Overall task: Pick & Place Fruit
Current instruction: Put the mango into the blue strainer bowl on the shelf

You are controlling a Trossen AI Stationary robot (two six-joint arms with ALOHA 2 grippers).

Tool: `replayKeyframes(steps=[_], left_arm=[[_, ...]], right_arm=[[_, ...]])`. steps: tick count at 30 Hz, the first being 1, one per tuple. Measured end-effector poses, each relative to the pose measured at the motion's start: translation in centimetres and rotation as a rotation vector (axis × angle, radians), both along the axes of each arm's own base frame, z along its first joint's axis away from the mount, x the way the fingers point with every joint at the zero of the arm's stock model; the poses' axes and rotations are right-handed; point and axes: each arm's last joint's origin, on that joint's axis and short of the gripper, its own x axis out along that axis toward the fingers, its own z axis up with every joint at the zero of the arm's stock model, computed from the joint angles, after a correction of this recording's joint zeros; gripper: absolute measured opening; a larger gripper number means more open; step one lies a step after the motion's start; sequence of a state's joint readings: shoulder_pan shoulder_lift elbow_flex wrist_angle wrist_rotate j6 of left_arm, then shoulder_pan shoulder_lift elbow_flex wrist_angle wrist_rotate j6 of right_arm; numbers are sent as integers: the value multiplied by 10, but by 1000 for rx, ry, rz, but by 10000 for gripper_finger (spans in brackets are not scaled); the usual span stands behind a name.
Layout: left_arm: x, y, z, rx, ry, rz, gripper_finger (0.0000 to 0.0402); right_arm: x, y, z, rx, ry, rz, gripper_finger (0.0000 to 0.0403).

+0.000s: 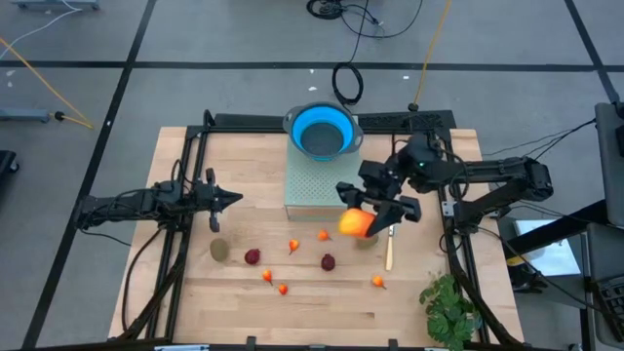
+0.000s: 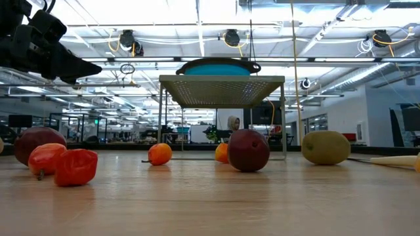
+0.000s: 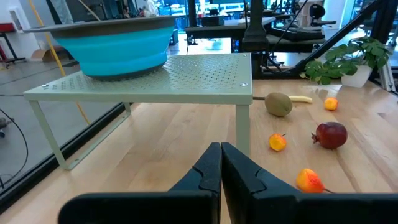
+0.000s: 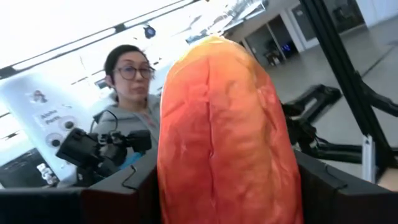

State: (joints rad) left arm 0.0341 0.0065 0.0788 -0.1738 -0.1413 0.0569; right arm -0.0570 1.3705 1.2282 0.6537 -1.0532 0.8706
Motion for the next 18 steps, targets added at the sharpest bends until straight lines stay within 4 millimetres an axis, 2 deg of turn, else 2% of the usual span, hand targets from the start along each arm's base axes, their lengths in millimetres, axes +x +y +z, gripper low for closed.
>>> replayKeyframes(steps=[14, 18], left_arm=[[0, 0, 0, -13, -2, 1, 10], [0, 0, 0, -13, -2, 1, 10]], right_arm=[[2, 0, -2, 17, 36, 7, 231], [3, 0, -16, 18, 75, 4, 229]])
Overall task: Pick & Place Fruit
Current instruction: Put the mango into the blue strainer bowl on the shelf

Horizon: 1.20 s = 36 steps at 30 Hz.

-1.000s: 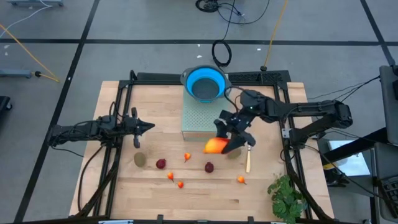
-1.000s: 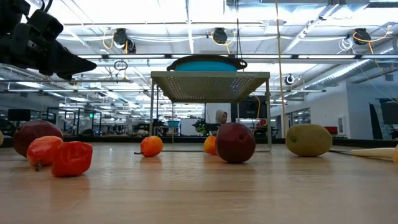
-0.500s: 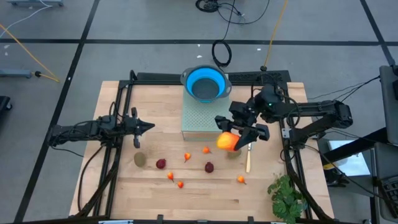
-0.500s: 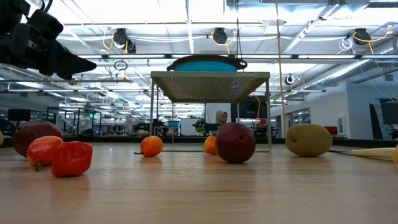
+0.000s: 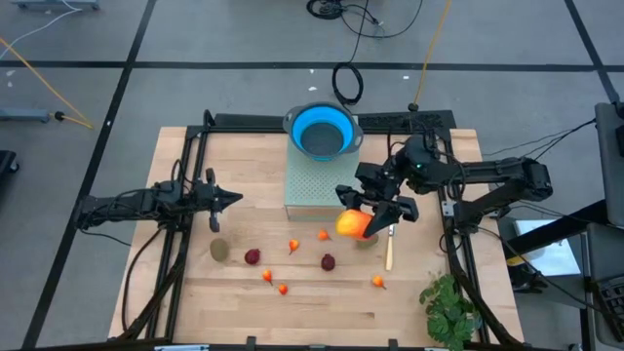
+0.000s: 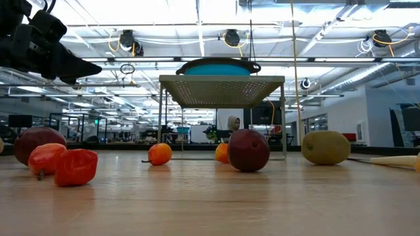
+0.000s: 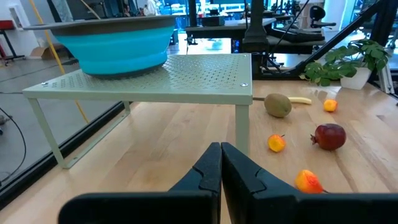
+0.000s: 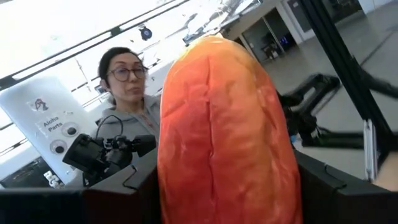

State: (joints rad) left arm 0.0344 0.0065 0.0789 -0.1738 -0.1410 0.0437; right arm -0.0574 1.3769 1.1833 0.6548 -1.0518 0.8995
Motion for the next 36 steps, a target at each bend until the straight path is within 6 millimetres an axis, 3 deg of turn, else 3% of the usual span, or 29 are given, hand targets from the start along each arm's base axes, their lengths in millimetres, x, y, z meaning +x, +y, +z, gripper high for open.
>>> replayKeyframes(steps=[8, 13, 36], left_arm=[[0, 0, 0, 0, 0, 0, 10], [0, 0, 0, 4, 1, 0, 10], [0, 1, 0, 10, -2, 51, 10]], right_arm=[[1, -6, -62, 13, 169, -74, 230], [-3, -14, -87, 10, 231, -108, 229], [-5, -47, -122, -360, 127, -408, 229]])
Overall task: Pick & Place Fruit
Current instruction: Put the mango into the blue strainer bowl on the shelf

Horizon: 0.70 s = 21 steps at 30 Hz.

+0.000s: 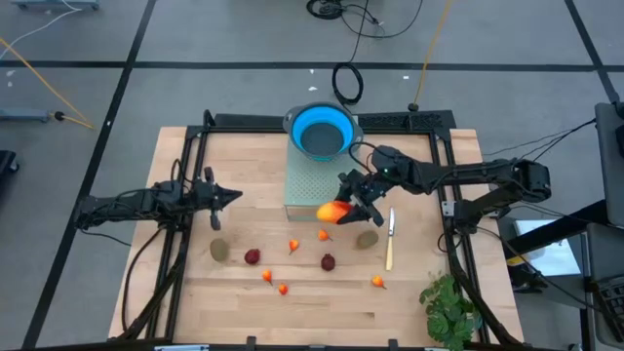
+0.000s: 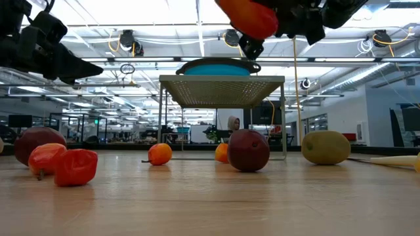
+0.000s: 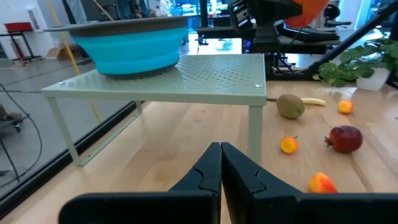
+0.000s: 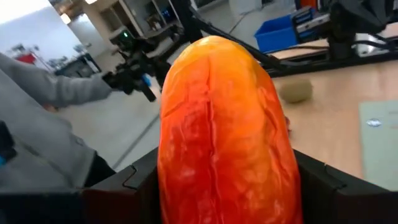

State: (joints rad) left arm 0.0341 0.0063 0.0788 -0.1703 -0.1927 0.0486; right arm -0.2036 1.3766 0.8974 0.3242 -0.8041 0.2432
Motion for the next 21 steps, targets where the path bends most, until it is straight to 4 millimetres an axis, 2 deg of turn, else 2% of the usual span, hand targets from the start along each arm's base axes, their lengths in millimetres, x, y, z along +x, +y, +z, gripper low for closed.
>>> replayKeyframes(steps=[5, 11, 21], left_arm=[[0, 1, 0, 2, 0, 19, 10], [0, 1, 0, 2, -1, 20, 10], [0, 1, 0, 2, -1, 20, 10]], right_arm=[[-7, 0, 2, -108, -15, -39, 228], [-26, 1, 17, -254, -39, -149, 231], [-53, -4, 45, -509, -102, -487, 231]])
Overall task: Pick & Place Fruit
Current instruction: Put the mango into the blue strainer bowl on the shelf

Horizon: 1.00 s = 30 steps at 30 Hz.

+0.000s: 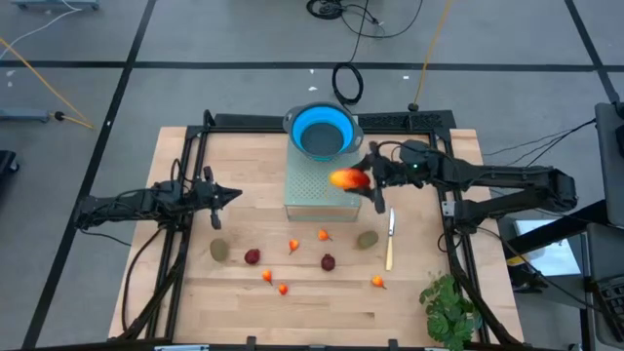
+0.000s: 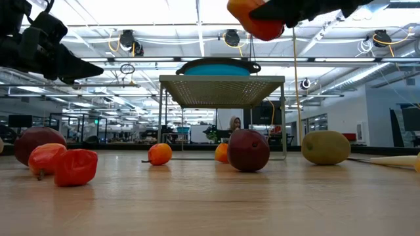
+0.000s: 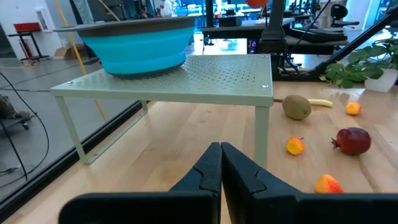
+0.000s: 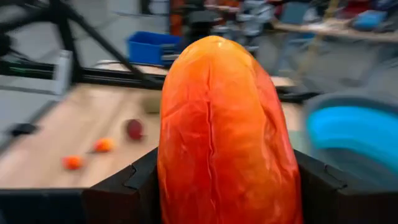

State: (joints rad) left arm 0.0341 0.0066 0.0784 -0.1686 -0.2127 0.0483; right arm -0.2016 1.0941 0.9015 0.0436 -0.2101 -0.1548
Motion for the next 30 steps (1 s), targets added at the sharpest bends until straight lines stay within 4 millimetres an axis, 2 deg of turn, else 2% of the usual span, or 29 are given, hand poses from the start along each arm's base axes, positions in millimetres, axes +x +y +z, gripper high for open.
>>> replayKeyframes(steps=[6, 10, 20, 26, 30], left_arm=[[0, 0, 0, 14, 3, -1, 10], [0, 0, 0, 32, 8, 4, 10], [0, 0, 0, 34, 8, 5, 10], [0, 0, 0, 38, 9, 5, 10], [0, 0, 0, 60, 15, 3, 10]], right_arm=[[-2, -7, 25, -177, -47, -161, 234], [-1, -18, 43, -266, -73, -266, 234], [8, -60, 79, -283, -124, -419, 235], [22, -84, 88, -234, -136, -481, 235], [32, -96, 83, -228, -111, -501, 235]])
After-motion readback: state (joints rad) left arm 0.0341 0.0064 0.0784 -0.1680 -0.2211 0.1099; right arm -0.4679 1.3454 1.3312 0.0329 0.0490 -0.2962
